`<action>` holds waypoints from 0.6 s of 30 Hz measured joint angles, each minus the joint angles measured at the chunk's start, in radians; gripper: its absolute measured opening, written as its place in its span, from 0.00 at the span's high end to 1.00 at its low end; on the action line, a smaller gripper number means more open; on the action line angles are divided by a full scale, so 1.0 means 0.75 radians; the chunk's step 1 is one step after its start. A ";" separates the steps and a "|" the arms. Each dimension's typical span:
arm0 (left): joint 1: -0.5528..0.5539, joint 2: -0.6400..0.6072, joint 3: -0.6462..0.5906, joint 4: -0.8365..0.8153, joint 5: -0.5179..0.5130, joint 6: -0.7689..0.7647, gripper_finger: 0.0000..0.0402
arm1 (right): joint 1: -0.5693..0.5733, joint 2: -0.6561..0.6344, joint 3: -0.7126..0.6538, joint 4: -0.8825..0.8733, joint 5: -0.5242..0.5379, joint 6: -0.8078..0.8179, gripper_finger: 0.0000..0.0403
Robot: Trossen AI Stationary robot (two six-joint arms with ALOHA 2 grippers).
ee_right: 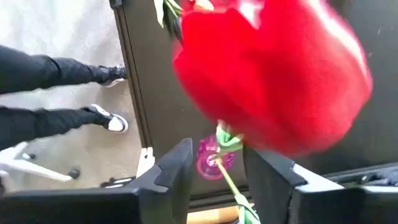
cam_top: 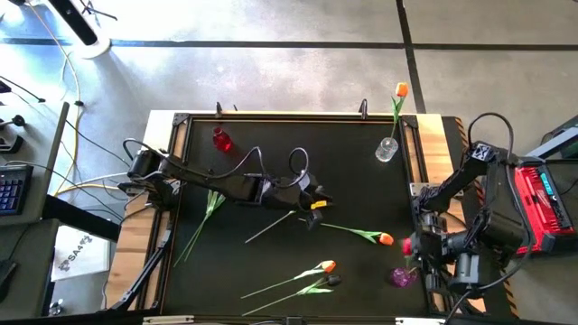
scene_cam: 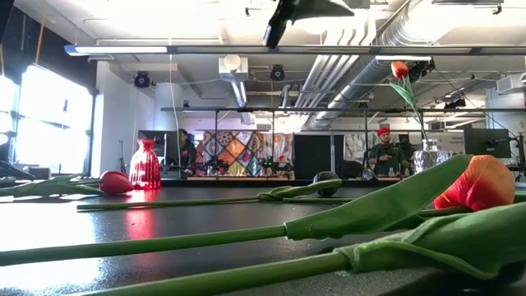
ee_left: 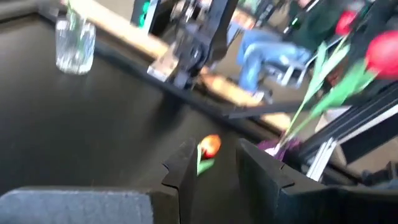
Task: Sort flowers into vase by color
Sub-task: Put the right red tulip into the purple vase, then put the red tulip into the purple vase
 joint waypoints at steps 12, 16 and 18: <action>-0.074 -0.004 0.000 -0.312 0.004 -0.066 0.76 | 0.093 -0.075 0.000 0.223 0.025 0.092 0.65; -0.068 -0.001 0.000 -0.503 0.019 -0.027 0.76 | 0.093 -0.106 0.000 0.396 0.053 0.084 0.65; -0.040 0.008 0.000 -0.587 0.063 -0.036 0.76 | 0.093 -0.123 0.000 0.484 0.124 0.053 0.65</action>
